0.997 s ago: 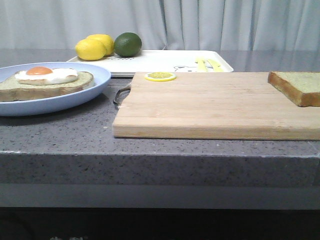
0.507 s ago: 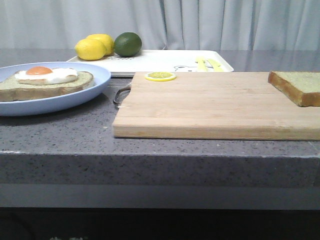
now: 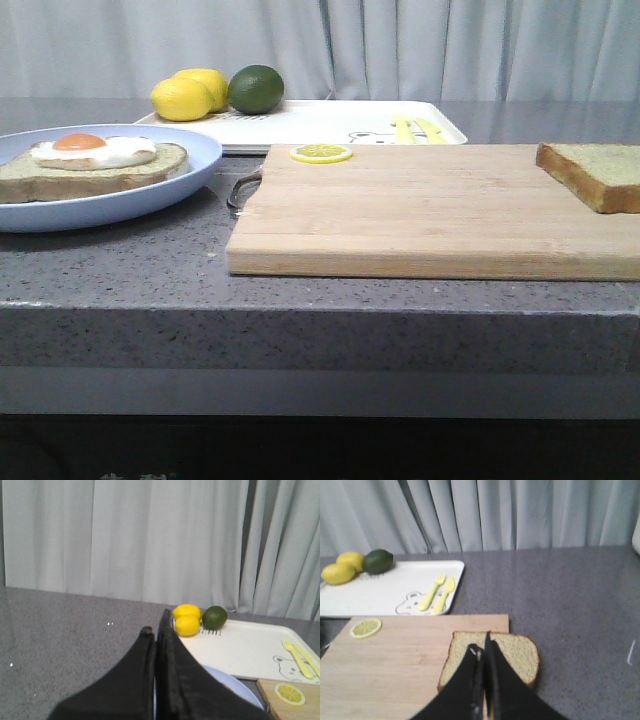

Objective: Place bread and move sandwich to tray

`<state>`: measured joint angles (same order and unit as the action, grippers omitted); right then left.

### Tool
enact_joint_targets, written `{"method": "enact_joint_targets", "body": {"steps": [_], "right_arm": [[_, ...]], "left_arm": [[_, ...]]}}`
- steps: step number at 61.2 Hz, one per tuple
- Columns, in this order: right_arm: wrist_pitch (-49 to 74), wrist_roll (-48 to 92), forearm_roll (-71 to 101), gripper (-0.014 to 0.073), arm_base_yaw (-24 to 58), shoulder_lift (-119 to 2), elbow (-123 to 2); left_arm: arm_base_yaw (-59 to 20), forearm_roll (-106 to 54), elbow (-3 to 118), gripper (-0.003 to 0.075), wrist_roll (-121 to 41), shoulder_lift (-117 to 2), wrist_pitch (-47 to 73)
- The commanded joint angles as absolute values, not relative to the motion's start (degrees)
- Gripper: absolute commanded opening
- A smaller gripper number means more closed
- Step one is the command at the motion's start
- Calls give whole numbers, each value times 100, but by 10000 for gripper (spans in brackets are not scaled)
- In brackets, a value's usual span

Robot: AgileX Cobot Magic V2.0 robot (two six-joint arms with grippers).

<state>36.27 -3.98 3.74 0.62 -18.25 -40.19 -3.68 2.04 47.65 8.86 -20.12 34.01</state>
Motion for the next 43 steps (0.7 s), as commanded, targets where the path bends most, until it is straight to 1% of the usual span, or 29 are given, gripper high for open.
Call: {"method": "enact_joint_targets", "body": {"steps": [1,5,24,28,32,35,36,37,39,40,42,43], "right_arm": [[3455,-364,370,-66,70,-2257,-4235],[3488,-364,370,-66,70,-2454,-4204],[3710,-364,370,-66,70,-3157,-3989],[3758,-364,365,-47,70,-3277,-3989],[3747,-364,365,64,70,-3422,-3989],[3739,-364,365,184,70,-3516,-3983],[3728,-364,365,218,70,-3551,-3978],[3714,-364,365,269,70,-3565,-3971],[3672,-364,365,333,70,-3619,-3953],[3644,-364,365,377,70,-3636,-3941],[3595,-364,365,440,70,-3676,-3927],[3569,-364,365,459,70,-3702,-3921]], "left_arm": [[-405,94,4968,-20,911,-2372,3227],[-405,94,4955,-20,911,-2489,3421],[-405,223,4682,-19,911,-3044,3409],[-405,351,4682,-10,876,-3127,3396],[-405,376,4682,59,773,-3178,3346],[-405,376,4682,155,724,-3219,3307],[-405,376,4682,199,724,-3232,3309],[-405,376,4682,230,724,-3232,3294],[-405,376,4682,293,724,-3244,3252],[-405,376,4682,339,724,-3257,3238],[-405,376,4682,403,724,-3281,3199],[-405,376,4682,424,724,-3284,3186]]}}
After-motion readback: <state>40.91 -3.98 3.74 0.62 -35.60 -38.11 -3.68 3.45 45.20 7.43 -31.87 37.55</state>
